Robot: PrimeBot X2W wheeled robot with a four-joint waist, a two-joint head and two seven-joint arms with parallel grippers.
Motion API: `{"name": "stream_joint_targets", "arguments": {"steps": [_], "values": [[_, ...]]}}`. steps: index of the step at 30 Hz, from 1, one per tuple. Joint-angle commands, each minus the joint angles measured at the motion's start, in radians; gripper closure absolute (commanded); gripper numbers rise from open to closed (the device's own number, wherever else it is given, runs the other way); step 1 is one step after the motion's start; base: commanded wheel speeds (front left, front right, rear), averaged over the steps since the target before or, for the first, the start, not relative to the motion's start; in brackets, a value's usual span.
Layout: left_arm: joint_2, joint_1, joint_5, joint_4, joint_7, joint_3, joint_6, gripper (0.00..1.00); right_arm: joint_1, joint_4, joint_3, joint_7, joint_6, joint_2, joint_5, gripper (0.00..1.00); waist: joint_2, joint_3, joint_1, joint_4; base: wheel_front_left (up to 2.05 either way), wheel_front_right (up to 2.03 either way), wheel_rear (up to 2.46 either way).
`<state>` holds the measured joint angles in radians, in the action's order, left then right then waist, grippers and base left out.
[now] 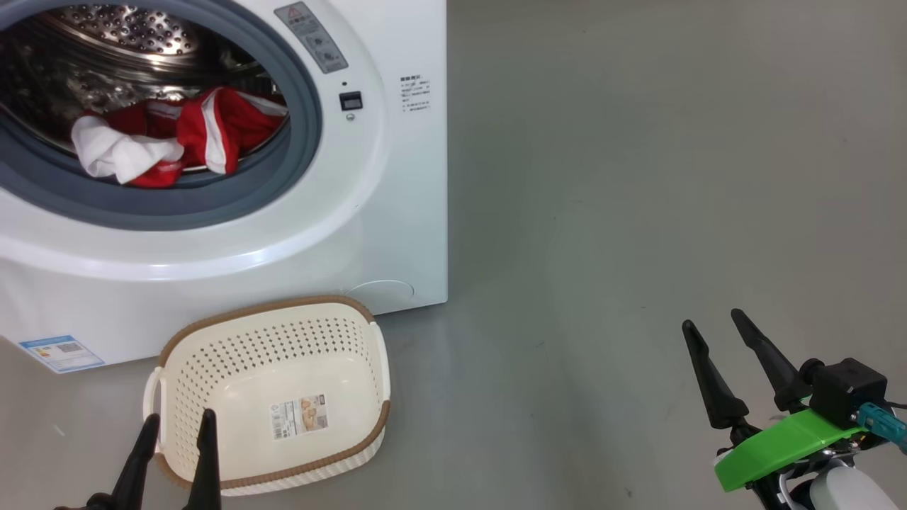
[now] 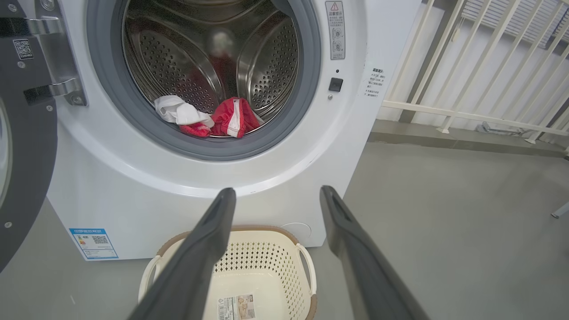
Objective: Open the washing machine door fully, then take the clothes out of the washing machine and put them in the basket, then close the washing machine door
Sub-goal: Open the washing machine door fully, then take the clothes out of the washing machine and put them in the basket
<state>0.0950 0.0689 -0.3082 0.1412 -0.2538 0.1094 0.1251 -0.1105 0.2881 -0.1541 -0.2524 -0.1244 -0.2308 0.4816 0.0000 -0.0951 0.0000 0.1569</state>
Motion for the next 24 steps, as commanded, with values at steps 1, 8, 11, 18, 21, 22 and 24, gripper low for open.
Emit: {"name": "stream_joint_targets", "arguments": {"steps": [1, 8, 11, 18, 21, 22, 24], "values": [[0.018, -0.006, 0.001, -0.030, -0.008, 0.027, 0.006, 0.00, 0.001, -0.030, -0.010, -0.009, -0.006, -0.014, -0.006, 0.00, 0.0000, 0.000, 0.0000, 0.006, 0.00, 0.00, 0.00], [0.020, -0.007, 0.003, -0.027, -0.008, 0.028, 0.006, 0.00, -0.002, -0.032, -0.002, -0.009, -0.006, -0.011, -0.011, 0.00, 0.0000, -0.004, 0.0000, 0.010, 0.00, 0.00, 0.00], [0.020, -0.007, 0.005, -0.026, -0.008, 0.026, 0.006, 0.00, -0.003, -0.034, 0.001, -0.009, -0.006, -0.009, -0.014, 0.00, 0.0000, -0.004, 0.0000, 0.007, 0.00, 0.00, 0.00], [0.020, -0.010, 0.007, -0.032, -0.008, 0.029, 0.006, 0.00, -0.005, -0.036, 0.000, -0.009, -0.006, -0.008, -0.016, 0.00, 0.0000, -0.005, 0.0000, -0.001, 0.00, 0.00, 0.00], [0.020, -0.011, 0.016, -0.033, -0.008, 0.030, 0.006, 0.00, -0.006, -0.036, 0.001, -0.009, -0.006, -0.008, -0.017, 0.00, 0.0000, -0.005, 0.0000, -0.003, 0.00, 0.00, 0.00], [0.019, -0.012, 0.020, -0.033, -0.008, 0.032, 0.006, 0.00, -0.006, -0.036, 0.001, -0.009, -0.006, -0.008, -0.017, 0.00, 0.0000, -0.005, 0.0000, -0.003, 0.00, 0.00, 0.00], [0.017, -0.012, 0.023, -0.033, -0.008, 0.033, 0.006, 0.00, -0.006, -0.035, 0.000, -0.009, -0.006, -0.008, -0.017, 0.00, 0.0000, -0.003, 0.0000, -0.003, 0.00, 0.00, 0.00]]}}
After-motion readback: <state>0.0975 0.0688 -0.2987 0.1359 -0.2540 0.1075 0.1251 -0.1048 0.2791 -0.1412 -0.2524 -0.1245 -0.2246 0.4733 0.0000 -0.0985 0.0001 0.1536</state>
